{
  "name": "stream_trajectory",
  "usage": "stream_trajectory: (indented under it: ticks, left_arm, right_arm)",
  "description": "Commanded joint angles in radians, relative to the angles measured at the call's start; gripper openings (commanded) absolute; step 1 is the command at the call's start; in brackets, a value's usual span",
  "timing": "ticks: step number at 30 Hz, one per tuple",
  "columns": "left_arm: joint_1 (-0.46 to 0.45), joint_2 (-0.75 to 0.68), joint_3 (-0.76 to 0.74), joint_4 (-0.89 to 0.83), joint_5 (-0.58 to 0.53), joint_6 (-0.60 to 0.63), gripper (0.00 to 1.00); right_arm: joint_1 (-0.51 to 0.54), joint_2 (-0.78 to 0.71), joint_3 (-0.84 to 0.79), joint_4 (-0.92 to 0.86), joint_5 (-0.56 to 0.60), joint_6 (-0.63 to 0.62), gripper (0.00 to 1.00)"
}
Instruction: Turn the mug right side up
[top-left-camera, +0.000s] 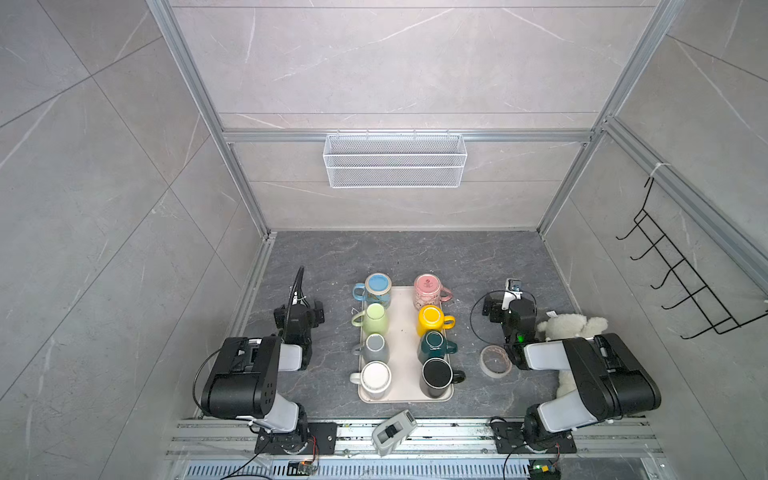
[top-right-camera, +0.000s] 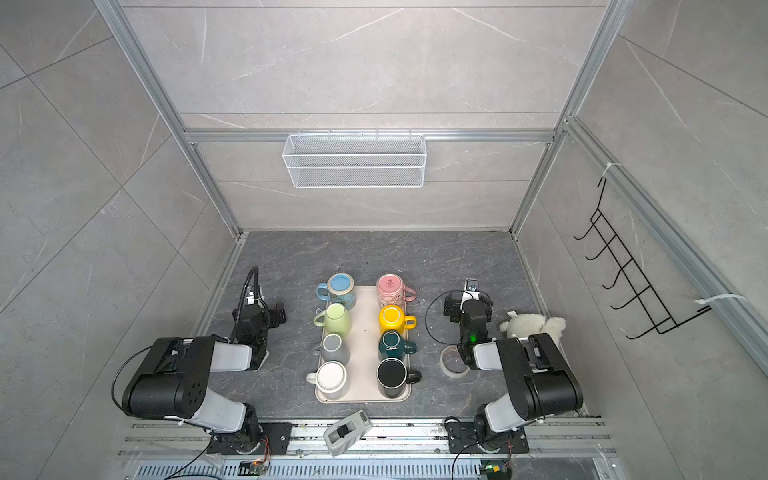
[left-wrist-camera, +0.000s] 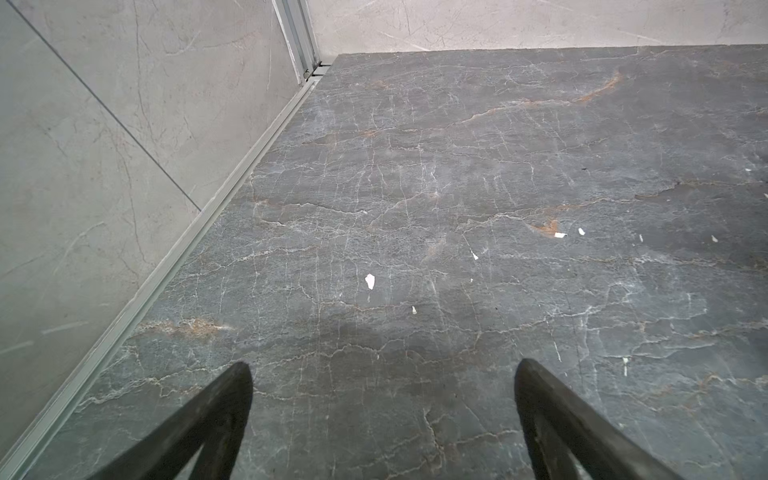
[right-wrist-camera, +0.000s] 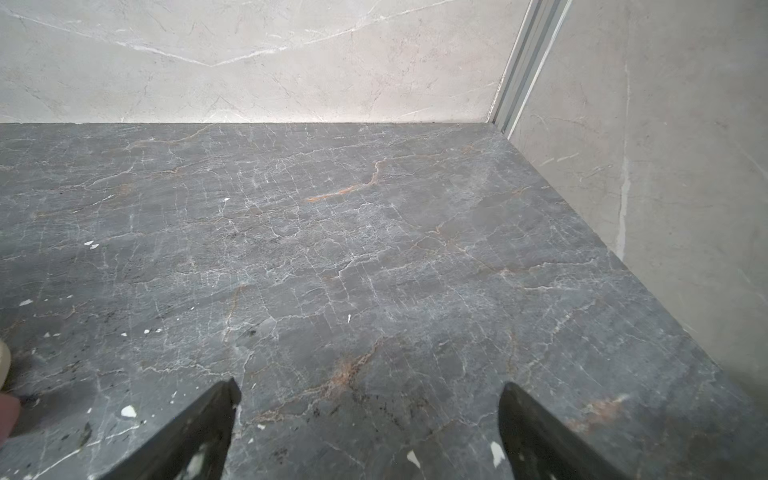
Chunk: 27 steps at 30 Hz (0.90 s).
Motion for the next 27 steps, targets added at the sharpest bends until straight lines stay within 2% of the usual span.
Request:
stream_trajectory:
  ticks: [1,27]
  left_arm:
    - [0.007,-0.015,0.022,0.028,0.006,-0.014,1.0]
    - [0.02,-0.016,0.033,0.005,0.033,-0.019,1.0]
  right_arm:
    - [-0.003,-0.01,0.013,-0.004,0.009,0.015,0.99]
    - [-0.002,-0.01,0.012,-0.003,0.009,0.015,0.99]
